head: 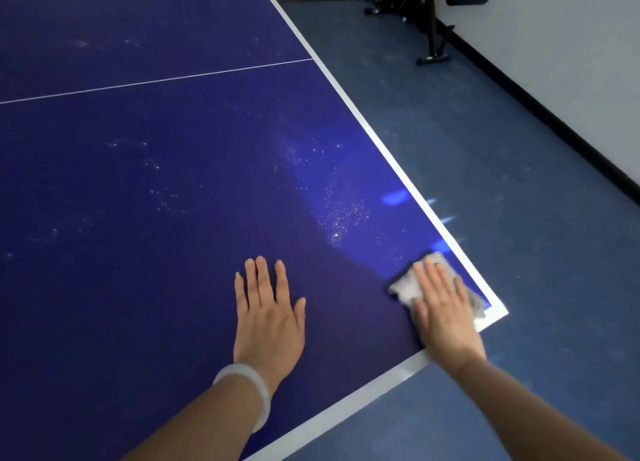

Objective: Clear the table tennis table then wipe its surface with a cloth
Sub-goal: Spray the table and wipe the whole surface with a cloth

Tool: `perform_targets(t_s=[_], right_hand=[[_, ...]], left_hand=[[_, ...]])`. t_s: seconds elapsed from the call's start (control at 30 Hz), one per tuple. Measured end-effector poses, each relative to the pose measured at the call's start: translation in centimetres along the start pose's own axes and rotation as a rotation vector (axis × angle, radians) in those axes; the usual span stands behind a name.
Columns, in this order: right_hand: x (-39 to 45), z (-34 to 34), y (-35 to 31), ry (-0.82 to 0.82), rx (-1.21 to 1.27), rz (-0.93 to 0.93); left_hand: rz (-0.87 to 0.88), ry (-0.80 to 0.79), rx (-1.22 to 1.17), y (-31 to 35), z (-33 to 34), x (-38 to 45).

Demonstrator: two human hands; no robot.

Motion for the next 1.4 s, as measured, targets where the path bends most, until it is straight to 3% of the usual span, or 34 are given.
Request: perform_targets(t_s=[0.1, 0.17, 0.23, 0.33, 0.5, 0.67, 0.93, 1.1, 1.3, 1.4], right_hand=[[2.9, -0.7, 4.7, 0.006, 0.141, 0.309], [3.5, -0.8, 2.8, 0.052, 0.195, 0.452], [2.7, -0.4, -1.8, 0.083, 0.165, 0.366], [0.1, 0.4, -7.5, 0.026, 0.094, 0.087], [0.4, -0.4, -4.6, -0.029, -0.056, -0.273], [8.2, -2.1, 2.8, -0.032, 0.002, 0.033], [0.0, -1.0, 8.1, -0.117, -0.026, -0.332], [6.3, -3.2, 7.8, -0.175, -0.064, -0.544], [21.5, -3.4, 5.1, -0.143, 0.034, -0.462], [23.0, -3.0, 3.6, -0.133, -0.066, -0.414]], left_hand=[[-0.01, -0.014, 0.029, 0.0, 0.1, 0.2], [-0.012, -0.028, 0.032, 0.2, 0.0, 0.2], [-0.007, -0.038, 0.034, 0.2, -0.1, 0.1], [-0.013, -0.05, 0.034, 0.0, -0.3, 0.1], [-0.019, -0.063, 0.043, 0.1, -0.3, 0.0], [-0.047, -0.055, 0.047, 0.1, -0.2, 0.1], [-0.089, -0.032, 0.02, 0.2, -0.2, 0.1], [-0.211, -0.016, -0.023, 1.1, -0.4, 0.5], [-0.298, -0.024, -0.027, 1.6, -0.5, 0.9], [-0.305, -0.033, -0.031, 1.5, -0.6, 0.9]])
Point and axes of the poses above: each hand's wrist, its own x-axis towards the middle knuckle, its own z-axis out of the palm, y = z × x, the point moved 1 cm from there along x, towards the middle knuckle, and after that the axes turned 10 degrees about -y, right-handed, at the moved point
